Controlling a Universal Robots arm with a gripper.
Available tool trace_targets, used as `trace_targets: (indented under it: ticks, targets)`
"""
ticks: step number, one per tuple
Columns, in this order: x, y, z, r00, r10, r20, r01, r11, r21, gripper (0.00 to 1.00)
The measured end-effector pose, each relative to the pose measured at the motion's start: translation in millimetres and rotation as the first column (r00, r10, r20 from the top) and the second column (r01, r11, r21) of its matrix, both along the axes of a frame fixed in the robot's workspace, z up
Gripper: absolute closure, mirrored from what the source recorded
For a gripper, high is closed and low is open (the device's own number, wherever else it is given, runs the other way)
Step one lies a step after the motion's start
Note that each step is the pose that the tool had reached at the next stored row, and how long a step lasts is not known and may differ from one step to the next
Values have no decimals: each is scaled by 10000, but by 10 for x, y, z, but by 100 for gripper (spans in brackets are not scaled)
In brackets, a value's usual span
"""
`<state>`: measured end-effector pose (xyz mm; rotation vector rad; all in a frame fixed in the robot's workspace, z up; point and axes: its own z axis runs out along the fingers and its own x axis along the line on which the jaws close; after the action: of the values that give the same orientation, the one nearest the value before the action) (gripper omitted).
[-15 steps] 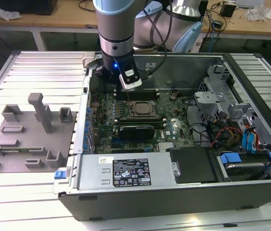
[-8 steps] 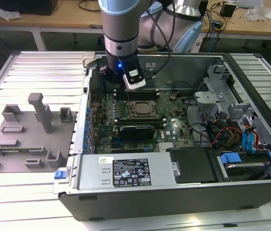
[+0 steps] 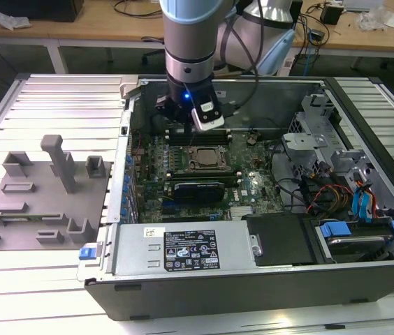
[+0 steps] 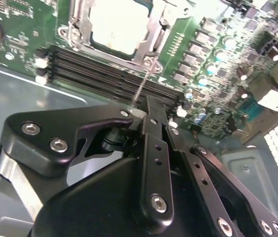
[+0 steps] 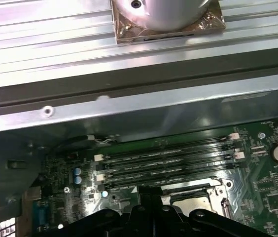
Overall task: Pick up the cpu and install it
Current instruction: 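Install the first cpu locking lever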
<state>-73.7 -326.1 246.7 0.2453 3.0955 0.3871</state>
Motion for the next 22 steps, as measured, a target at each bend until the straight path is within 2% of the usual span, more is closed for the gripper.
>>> trace_targets:
  ticks: [3,7,11,12,15,22]
  targets:
    - [60,-4,-2,10000,-31,-7,31,10000,0,89]
    - [65,-6,-16,10000,-38,4,38,10000,2,89]
    - [65,-10,-62,9999,-37,111,37,10000,1,89]
    - [64,-12,-75,9999,-37,165,37,10000,0,89]
    - [68,-15,-104,9996,-34,267,35,10000,-7,89]
    - [182,-16,-162,9996,-36,279,37,10000,-37,89]
